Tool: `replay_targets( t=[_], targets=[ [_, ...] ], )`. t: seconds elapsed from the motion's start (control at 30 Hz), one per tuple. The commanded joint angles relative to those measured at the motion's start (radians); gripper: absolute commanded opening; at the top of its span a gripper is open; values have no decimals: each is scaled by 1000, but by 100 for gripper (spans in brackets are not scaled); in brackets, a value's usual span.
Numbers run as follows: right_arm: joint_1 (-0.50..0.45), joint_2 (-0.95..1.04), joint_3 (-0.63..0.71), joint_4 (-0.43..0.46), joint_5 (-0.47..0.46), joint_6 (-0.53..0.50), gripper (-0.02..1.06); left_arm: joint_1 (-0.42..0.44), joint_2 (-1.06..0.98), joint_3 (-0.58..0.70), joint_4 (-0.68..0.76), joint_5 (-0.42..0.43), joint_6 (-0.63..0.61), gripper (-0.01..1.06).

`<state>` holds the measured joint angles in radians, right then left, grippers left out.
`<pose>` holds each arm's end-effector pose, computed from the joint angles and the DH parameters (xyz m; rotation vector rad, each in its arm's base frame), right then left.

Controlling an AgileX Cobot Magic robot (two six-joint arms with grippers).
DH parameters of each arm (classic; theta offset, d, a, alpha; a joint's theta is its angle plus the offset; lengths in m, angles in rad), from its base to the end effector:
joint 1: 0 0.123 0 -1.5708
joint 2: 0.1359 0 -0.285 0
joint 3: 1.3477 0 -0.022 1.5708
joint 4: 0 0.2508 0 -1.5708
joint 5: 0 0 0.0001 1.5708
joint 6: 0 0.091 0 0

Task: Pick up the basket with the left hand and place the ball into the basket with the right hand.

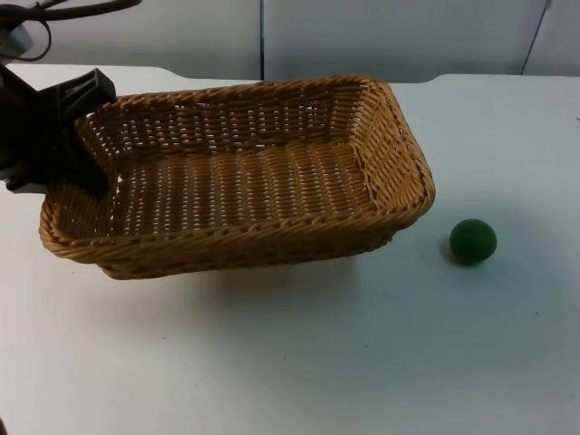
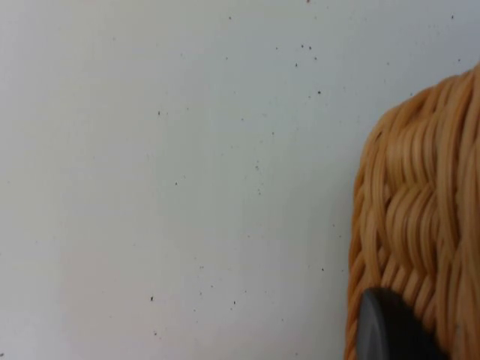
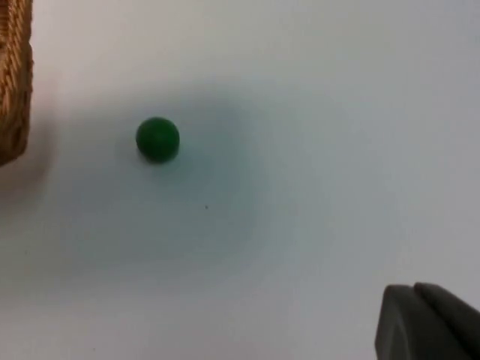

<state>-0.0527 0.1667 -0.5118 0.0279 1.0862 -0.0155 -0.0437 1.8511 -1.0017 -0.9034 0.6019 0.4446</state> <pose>0.0187 0.0013 0.2776 0.0423 2.2239 -0.0029 0.3419 -0.0555 0.1515 -0.3055 2.7297 -0.7447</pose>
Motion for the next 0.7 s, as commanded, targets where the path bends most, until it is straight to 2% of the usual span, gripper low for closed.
replay_targets(
  t=[0.0, 0.07, 0.2, 0.23, 0.37, 0.4, 0.57, 0.6, 0.67],
  targets=[
    [-5, 58, -8, -11, -22, -9, 0, 3, -16, 2, -33, 13, -2, 0],
    [-5, 89, -18, -21, -42, -9, 0, 3, -16, 2, -33, 13, -2, 0],
    [-5, 257, -29, -28, -291, -15, 0, 3, -16, 2, -33, 13, -2, 0],
    [-5, 257, -29, -28, -291, -15, 0, 3, -16, 2, -33, 13, -2, 0],
    [-5, 484, -30, -28, -412, -15, 0, 3, -16, 2, -33, 13, -2, 0],
    [-5, 484, -30, -28, -412, -15, 0, 3, -16, 2, -33, 13, -2, 0],
    [12, 832, -132, -36, -438, -15, 0, 3, -16, 2, -33, 13, -2, 0],
    [12, 832, -132, -36, -438, -15, 0, 3, -16, 2, -33, 13, -2, 0],
    [66, 950, -197, -59, -429, -10, 1, 3, -16, 2, -33, 13, -2, 0]
  ],
)
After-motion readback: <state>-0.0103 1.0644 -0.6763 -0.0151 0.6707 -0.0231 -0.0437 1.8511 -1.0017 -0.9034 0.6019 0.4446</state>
